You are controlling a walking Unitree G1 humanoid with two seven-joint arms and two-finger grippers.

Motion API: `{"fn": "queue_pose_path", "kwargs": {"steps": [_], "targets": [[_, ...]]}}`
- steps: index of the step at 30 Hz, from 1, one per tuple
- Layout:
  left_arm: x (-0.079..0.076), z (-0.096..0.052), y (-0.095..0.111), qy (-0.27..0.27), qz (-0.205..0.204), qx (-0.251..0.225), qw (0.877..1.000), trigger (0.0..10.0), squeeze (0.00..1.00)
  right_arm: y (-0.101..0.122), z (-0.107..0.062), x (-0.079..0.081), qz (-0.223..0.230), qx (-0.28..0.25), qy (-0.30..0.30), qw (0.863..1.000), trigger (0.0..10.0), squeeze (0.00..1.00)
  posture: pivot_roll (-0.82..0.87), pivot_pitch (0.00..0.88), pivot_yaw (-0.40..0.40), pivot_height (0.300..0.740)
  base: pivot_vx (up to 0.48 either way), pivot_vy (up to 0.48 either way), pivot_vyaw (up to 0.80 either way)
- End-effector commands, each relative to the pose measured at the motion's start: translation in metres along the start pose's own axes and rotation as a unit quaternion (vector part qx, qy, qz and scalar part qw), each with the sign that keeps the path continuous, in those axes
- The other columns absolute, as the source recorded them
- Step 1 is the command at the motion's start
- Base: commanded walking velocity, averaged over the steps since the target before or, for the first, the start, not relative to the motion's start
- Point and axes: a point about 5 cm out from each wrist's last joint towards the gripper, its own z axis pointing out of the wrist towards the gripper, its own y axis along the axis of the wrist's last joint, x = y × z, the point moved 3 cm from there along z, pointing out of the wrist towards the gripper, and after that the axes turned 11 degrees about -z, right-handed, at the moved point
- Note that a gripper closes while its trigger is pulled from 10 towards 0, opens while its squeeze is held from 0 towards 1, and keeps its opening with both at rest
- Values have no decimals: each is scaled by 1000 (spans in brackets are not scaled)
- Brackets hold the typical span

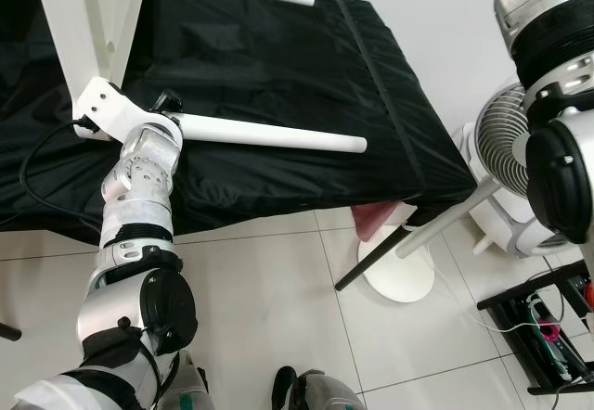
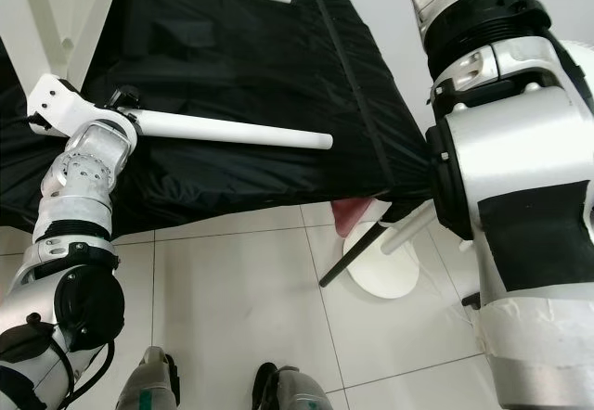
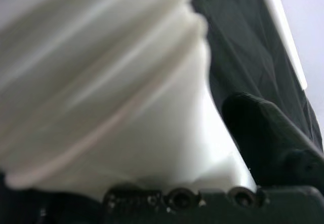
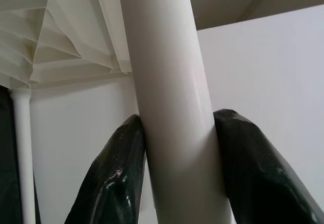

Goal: Building children table

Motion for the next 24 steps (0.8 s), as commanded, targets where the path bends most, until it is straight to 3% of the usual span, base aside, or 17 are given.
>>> {"fn": "queue_pose_path", "kwargs": {"steps": [1, 7, 12, 16, 19, 21, 24], "targets": [[-41, -5, 46, -71, 15, -96, 993, 0, 0, -12, -19, -87, 38, 17, -199, 979, 10000, 0, 41, 73, -103, 740, 0, 0, 0], [-45, -8, 54, -79, 19, -111, 990, 0, 0, -13, -20, -85, 36, 17, -197, 980, 10000, 0, 43, 77, -106, 740, 0, 0, 0], [-67, -22, 86, -124, 36, -167, 977, 0, 0, -13, -28, -88, 25, 7, -220, 975, 10000, 0, 55, 81, -115, 740, 0, 0, 0], [-73, -26, 94, -136, 43, -181, 973, 0, 0, -16, -33, -90, 23, 9, -231, 973, 10000, 0, 61, 82, -117, 740, 0, 0, 0], [-106, -49, 128, -192, 66, -235, 951, 0, 0, -39, -66, -90, 9, 47, -284, 958, 10000, 0, 80, 84, -118, 740, 0, 0, 0], [-106, -49, 128, -192, 66, -235, 951, 0, 0, -39, -66, -90, 9, 47, -284, 958, 10000, 0, 80, 84, -118, 740, 0, 0, 0], [-132, -66, 143, -237, 80, -253, 935, 0, 0, -60, -92, -78, 6, 96, -300, 949, 10000, 0, 89, 87, -119, 740, 0, 0, 0]]}}
